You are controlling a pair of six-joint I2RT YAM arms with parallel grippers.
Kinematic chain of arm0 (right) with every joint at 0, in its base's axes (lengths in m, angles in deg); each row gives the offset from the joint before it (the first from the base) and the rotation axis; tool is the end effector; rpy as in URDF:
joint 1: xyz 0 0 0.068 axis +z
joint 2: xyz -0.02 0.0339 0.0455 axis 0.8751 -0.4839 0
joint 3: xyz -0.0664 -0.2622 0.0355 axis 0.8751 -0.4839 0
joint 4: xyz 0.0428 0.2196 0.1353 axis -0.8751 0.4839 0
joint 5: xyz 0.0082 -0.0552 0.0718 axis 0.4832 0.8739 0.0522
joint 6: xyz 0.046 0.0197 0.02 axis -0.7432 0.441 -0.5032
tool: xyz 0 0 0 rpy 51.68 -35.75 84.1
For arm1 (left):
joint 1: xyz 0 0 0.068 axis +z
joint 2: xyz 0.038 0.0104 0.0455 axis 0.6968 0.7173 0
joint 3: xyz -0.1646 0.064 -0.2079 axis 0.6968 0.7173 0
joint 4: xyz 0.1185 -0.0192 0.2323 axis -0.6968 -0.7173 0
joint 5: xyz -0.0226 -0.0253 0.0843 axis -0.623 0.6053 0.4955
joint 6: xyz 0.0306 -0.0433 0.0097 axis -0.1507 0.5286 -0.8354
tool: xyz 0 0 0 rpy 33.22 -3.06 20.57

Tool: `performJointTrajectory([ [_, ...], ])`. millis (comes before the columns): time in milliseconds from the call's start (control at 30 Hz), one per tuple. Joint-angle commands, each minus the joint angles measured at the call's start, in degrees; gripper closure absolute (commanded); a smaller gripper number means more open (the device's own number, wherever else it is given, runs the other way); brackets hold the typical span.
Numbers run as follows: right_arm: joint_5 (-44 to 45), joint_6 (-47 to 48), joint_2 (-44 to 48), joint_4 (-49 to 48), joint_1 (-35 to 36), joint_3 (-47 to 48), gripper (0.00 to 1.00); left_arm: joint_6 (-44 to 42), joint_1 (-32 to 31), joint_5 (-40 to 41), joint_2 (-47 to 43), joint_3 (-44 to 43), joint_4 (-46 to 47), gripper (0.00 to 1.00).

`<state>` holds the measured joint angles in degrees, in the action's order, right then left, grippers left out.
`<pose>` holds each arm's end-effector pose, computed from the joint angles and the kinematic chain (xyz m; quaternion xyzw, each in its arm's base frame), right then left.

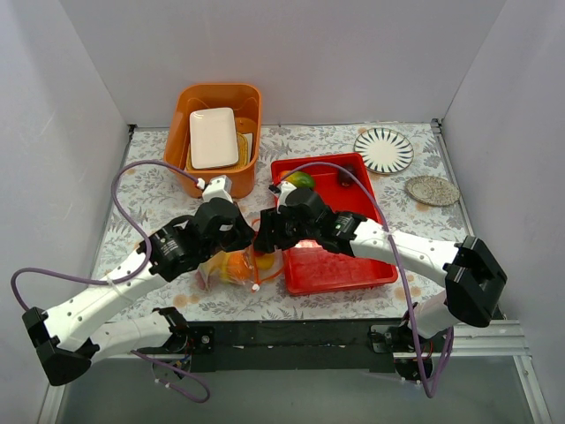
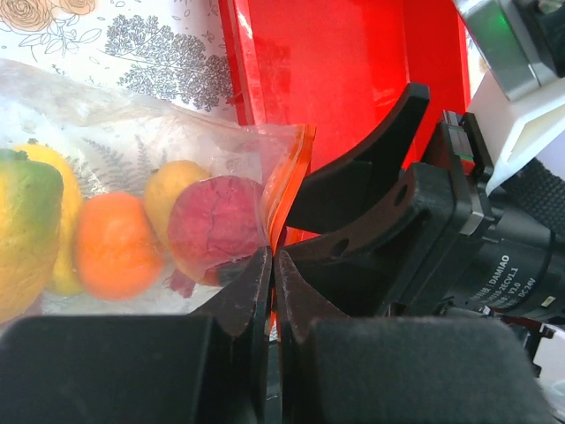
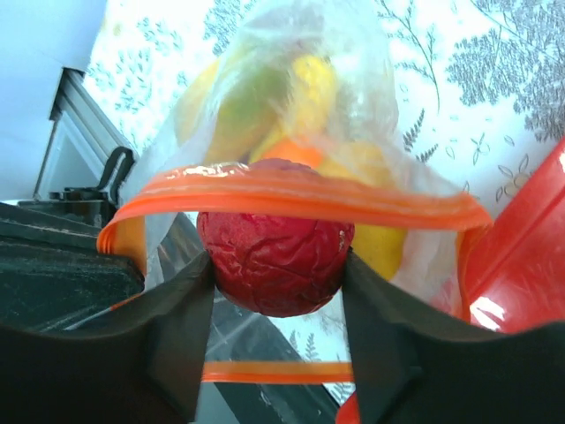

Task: Place the food in the zip-top bag and seal the zipper
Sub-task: Place the fake fruit in the zipper food storage bag.

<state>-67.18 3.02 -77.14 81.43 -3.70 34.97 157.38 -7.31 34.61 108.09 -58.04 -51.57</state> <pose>0.1790 0.2880 0.2782 -0.1918 0.8460 0.3985 0.2980 0.1305 -0.1454 0.3354 -0.3415 0.8343 -0.3290 0.2812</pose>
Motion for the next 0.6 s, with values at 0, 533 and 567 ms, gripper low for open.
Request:
performJointTrajectory([
  [0, -2.73, 0.02, 1.3, -8.67, 0.2, 2.08, 0.34, 0.85, -0.11, 1.34, -2.61, -0.48, 1.22, 1.0],
  [533, -2.59, 0.72, 3.75, -7.74, -0.59, 1.19, 0.2, 2.08, -0.02, 4.24, -5.43, -0.3, 0.17, 1.0],
  [567, -0.84, 0.98, 5.59, -4.95, -0.85, 1.02, 0.2, 2.08, -0.11, 4.24, -5.43, -0.22, 0.08, 1.0],
])
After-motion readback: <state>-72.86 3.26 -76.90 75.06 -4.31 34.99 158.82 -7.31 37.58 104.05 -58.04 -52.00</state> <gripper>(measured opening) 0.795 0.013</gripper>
